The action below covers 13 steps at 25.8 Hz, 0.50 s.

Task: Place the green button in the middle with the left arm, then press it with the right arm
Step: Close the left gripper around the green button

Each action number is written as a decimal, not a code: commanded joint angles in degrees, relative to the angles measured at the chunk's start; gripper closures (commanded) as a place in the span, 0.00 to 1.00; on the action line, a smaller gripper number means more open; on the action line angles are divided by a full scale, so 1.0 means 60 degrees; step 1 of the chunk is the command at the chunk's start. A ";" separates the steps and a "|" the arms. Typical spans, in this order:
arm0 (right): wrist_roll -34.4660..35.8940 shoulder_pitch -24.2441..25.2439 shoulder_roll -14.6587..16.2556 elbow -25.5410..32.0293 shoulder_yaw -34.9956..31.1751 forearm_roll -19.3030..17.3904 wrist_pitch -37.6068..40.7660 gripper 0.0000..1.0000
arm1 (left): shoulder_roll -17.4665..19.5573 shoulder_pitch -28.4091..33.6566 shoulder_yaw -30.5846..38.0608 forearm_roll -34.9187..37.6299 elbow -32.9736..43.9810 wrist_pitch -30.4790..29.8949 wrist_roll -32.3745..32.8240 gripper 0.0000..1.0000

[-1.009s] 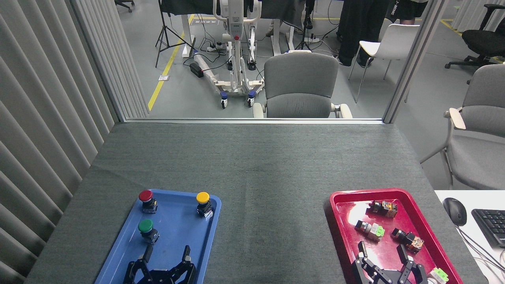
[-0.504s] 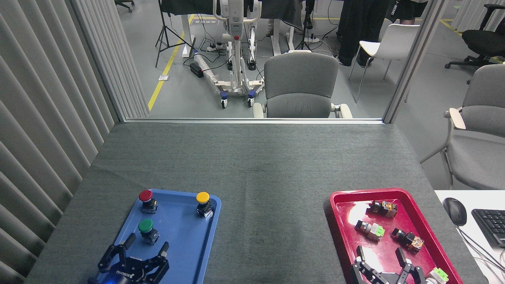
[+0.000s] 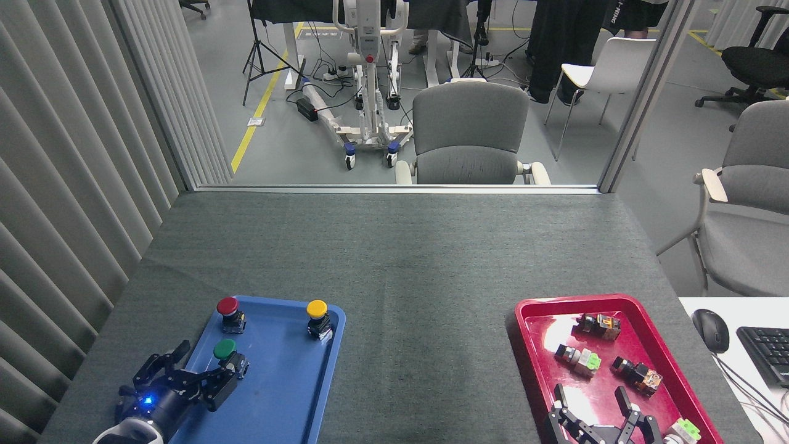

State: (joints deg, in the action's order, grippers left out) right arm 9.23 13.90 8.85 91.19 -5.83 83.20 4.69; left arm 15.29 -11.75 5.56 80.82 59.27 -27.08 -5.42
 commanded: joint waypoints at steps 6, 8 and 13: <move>-0.0131 -0.0002 0.0136 0.0124 0.0268 -0.0038 -0.0343 0.00 | 0.0088 -0.0474 -0.0341 -0.0052 -0.0825 -0.0350 -0.0093 0.01; -0.0132 0.0013 0.0326 0.0124 0.0253 -0.0053 -0.0343 0.00 | 0.0074 -0.0489 -0.0502 -0.0052 -0.0913 -0.0292 -0.0093 0.01; -0.0058 0.0028 0.0399 0.0168 0.0268 -0.0053 -0.0343 0.00 | 0.0059 -0.0474 -0.0868 -0.0067 -0.1030 -0.0262 -0.0108 0.09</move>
State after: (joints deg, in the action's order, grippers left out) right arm 8.45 14.02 10.86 92.09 -4.23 82.89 2.67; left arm 15.74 -14.59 1.66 80.45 53.65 -28.71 -5.99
